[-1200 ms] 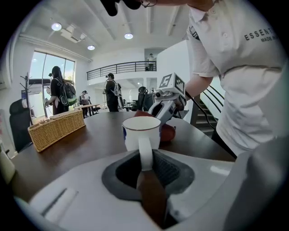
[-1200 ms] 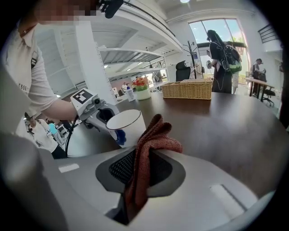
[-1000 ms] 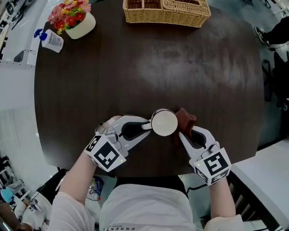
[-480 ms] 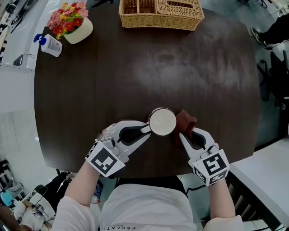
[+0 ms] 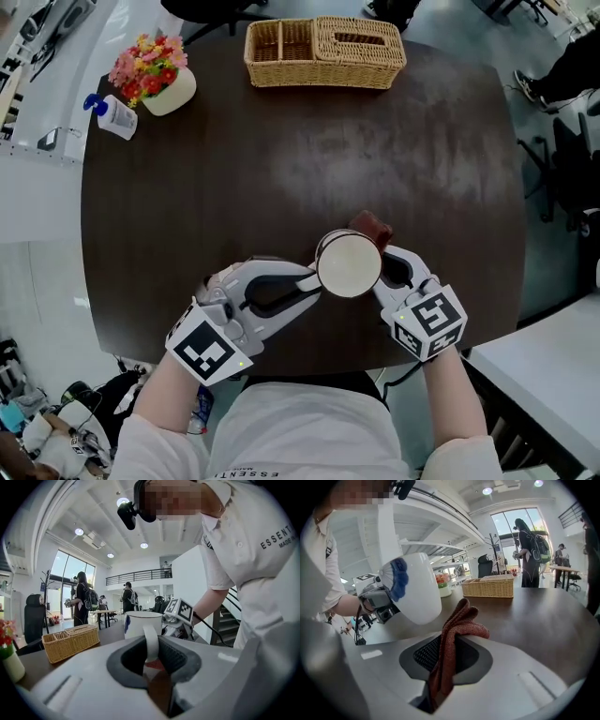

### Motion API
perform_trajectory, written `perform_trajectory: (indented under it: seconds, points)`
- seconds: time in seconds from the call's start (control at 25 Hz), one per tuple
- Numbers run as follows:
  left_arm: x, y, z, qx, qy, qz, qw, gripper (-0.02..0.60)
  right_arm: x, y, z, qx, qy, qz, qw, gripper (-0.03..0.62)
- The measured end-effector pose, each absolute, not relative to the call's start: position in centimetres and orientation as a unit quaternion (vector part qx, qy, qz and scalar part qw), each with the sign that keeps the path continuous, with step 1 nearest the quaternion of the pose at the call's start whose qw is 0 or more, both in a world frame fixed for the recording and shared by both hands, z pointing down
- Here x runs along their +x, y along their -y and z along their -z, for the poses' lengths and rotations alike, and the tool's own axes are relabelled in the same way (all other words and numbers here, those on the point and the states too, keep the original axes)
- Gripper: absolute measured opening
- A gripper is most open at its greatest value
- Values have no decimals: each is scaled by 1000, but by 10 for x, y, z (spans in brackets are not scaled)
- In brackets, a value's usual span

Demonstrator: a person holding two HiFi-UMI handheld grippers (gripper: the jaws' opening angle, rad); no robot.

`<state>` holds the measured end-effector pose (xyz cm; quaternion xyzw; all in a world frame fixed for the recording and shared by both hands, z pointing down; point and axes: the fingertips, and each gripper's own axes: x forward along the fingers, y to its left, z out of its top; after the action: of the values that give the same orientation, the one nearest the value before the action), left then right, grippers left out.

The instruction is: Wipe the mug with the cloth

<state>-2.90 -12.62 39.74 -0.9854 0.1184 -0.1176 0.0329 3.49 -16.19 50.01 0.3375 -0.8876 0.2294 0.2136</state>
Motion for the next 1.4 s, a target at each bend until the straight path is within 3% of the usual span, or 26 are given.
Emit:
perform_trajectory:
  seconds: [0.36,0.88,1.4]
  points:
    - [-19,131,-386,-985,-123,114,41,66,-11,155,-478,239,944,-155,169,83]
    - [-7,126,-388,-987,-131,94,20,66,9,130,-488,180,949,-161,205,83]
    - [-7,126,-431,-984,-138,111,-12,66,81,167,-498,297,916,-162,215,83]
